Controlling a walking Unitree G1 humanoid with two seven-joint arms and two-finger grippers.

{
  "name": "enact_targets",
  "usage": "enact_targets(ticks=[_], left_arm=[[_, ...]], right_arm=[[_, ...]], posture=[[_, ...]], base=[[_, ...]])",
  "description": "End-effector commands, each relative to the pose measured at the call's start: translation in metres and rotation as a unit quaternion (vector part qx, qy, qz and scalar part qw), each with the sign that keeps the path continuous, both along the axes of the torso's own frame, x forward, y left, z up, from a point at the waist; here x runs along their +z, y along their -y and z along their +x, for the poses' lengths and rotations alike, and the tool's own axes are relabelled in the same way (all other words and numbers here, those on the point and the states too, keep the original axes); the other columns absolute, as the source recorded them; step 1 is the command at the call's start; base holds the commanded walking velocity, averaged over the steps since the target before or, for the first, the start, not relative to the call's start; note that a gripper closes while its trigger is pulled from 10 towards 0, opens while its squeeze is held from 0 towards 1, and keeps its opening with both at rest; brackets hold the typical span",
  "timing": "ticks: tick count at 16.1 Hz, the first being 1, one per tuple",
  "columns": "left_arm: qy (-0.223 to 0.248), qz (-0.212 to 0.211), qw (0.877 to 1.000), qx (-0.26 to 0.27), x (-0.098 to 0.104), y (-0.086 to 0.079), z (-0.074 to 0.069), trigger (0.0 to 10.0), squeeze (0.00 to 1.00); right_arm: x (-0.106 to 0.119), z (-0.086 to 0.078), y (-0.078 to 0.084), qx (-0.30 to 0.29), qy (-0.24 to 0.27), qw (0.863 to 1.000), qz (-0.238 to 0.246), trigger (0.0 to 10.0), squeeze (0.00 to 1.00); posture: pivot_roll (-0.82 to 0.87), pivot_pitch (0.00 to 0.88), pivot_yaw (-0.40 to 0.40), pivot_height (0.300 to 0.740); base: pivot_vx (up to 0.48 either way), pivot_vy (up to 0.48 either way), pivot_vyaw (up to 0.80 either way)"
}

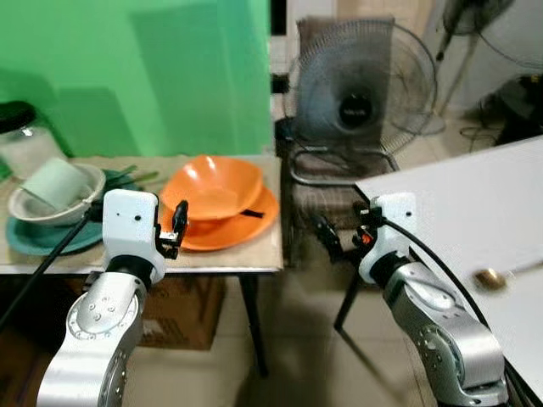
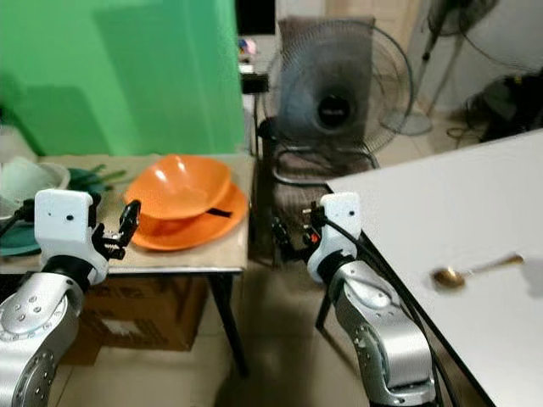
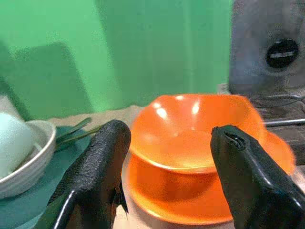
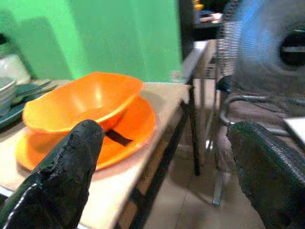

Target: Setting the table

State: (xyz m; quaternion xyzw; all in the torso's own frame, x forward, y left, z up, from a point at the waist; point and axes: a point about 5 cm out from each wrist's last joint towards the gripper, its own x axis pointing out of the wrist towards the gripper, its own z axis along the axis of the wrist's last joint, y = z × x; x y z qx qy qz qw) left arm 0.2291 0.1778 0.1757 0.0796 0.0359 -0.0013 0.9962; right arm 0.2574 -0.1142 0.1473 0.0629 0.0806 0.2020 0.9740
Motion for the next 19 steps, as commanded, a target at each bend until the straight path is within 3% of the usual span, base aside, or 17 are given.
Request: enact_targets(ticks=[1, 4, 19], left_arm=[[-0.003, 0.005, 1.000, 0.005, 0.0008, -0.0019, 0.0002, 10.0, 0.00], [-0.003, 0.008, 1.000, 0.008, 0.0017, -0.0043, -0.0007, 10.0, 0.00], [-0.003, 0.010, 1.000, 0.007, 0.0017, -0.0039, -0.0013, 10.0, 0.00]], right_arm=[[0.0047, 0.0033, -0.0056, 0.013, 0.012, 1.000, -0.007, 10.0, 1.00], [0.0057, 0.0044, -0.0099, 0.023, 0.016, 1.000, -0.010, 10.0, 1.00], [0.0049, 0.0052, -0.0090, 0.012, 0.011, 1.000, 0.005, 10.0, 1.00]], posture=[[0.02, 0.008, 0.016, 0.740], [0.03, 0.007, 0.011, 0.740], [0.04, 0.006, 0.011, 0.740]], base=[[0.270, 0.000, 0.00], [0.268, 0.000, 0.75], [0.273, 0.000, 0.00]])
